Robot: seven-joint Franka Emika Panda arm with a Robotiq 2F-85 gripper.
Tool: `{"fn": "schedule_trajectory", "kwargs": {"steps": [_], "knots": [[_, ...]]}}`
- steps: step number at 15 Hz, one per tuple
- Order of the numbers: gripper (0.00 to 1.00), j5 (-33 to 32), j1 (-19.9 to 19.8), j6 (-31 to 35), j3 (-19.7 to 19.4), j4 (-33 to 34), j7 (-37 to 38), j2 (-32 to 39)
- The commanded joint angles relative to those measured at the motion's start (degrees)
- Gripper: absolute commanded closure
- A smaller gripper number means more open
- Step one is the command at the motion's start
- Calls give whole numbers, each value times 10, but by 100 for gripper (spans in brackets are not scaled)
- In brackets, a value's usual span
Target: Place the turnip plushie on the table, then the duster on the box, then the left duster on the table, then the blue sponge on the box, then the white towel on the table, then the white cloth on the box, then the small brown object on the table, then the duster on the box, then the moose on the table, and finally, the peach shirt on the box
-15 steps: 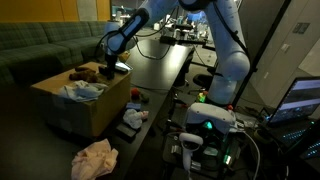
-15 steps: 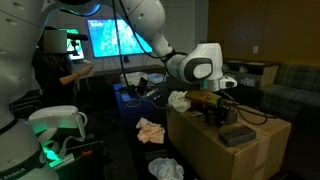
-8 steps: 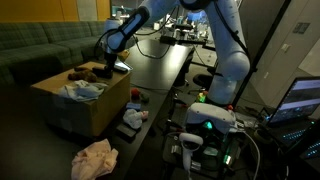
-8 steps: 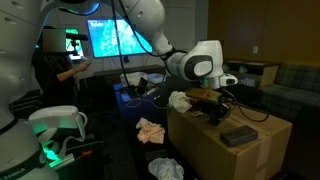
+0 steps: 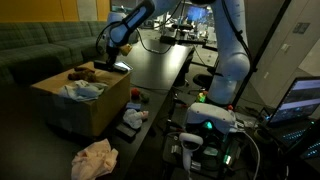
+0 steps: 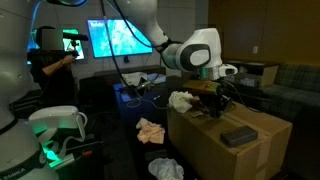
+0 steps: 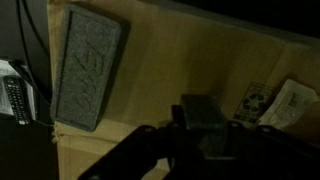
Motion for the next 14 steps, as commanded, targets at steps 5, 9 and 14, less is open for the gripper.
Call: {"fn": "schedule_trajectory", "kwargs": {"steps": [5, 9, 14], "knots": [[92, 0, -8, 10, -26, -172, 1, -160], [92, -15, -13, 13, -57, -258, 8, -220], [92, -64, -21, 17, -96, -331, 30, -232]]}}
